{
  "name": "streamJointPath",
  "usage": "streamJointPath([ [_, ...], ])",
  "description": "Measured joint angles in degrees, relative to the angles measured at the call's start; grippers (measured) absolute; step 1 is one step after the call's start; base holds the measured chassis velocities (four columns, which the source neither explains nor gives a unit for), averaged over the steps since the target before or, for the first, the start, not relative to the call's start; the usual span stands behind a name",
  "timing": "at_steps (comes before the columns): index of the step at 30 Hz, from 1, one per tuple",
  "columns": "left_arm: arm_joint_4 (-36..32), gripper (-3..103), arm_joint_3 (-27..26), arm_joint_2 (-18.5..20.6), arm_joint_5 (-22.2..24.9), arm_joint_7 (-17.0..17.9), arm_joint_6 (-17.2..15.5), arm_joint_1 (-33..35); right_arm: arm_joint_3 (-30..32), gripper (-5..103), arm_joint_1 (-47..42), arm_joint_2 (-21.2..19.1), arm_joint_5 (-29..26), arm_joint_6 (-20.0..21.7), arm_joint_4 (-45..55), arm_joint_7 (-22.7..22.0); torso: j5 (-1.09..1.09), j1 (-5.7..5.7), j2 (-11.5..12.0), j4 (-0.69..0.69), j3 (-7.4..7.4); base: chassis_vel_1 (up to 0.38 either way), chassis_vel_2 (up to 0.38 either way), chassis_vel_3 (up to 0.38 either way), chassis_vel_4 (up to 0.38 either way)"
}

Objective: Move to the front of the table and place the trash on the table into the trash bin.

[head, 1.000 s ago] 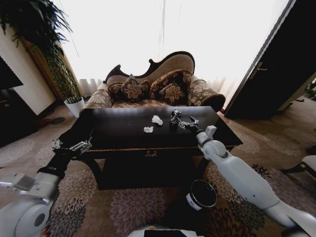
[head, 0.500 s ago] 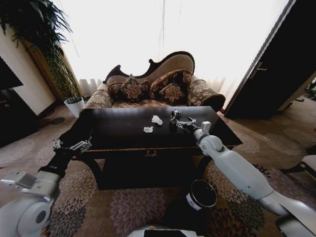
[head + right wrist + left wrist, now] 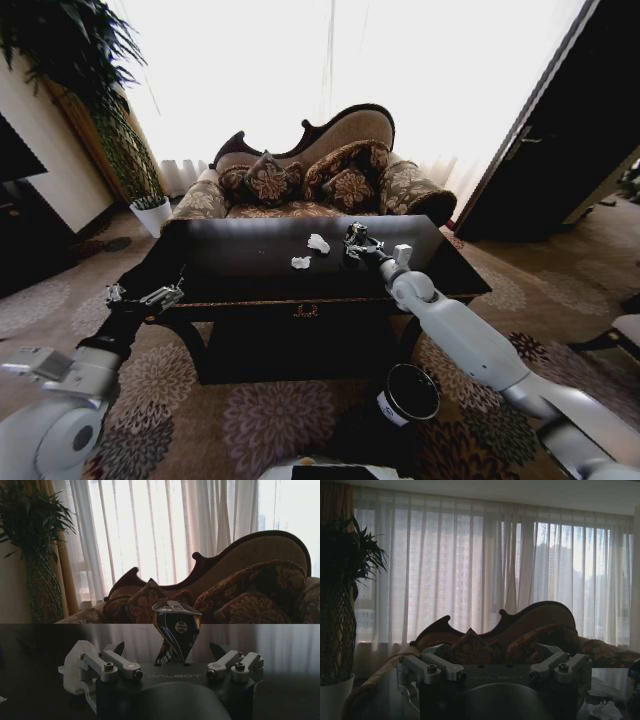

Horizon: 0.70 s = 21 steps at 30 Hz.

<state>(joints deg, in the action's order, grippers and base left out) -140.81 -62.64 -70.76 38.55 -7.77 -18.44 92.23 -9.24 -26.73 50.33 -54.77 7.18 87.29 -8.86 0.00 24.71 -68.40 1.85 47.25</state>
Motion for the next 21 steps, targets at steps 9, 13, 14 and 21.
streamJointPath([
  [9,0.4,100,0.3,0.1,-0.1,0.0,0.1,-0.4,-0.6,68,0.5,-0.2,-0.2,-0.6,-0.2,0.0,0.0,0.0,0.0,0.0,0.0,0.0,0.0,0.0,0.0],
  [13,0.4,100,0.3,0.2,-0.1,0.0,0.1,-0.4,-0.7,56,0.5,-0.2,-0.2,-0.6,-0.3,0.0,0.0,0.0,0.0,0.0,0.0,0.0,0.0,0.0,0.0],
  [14,0.5,100,0.3,0.2,-0.1,0.0,0.1,-0.4,-0.7,50,0.4,-0.2,-0.1,-0.6,-0.4,0.0,0.0,0.0,0.0,0.0,0.0,0.0,0.0,0.0,0.0],
  [21,0.6,100,0.3,0.3,0.0,0.0,0.2,-0.4,-0.5,23,0.1,-0.1,0.0,-0.9,-0.2,0.0,0.01,0.0,0.0,0.0,0.0,0.0,0.0,0.0,0.0],
])
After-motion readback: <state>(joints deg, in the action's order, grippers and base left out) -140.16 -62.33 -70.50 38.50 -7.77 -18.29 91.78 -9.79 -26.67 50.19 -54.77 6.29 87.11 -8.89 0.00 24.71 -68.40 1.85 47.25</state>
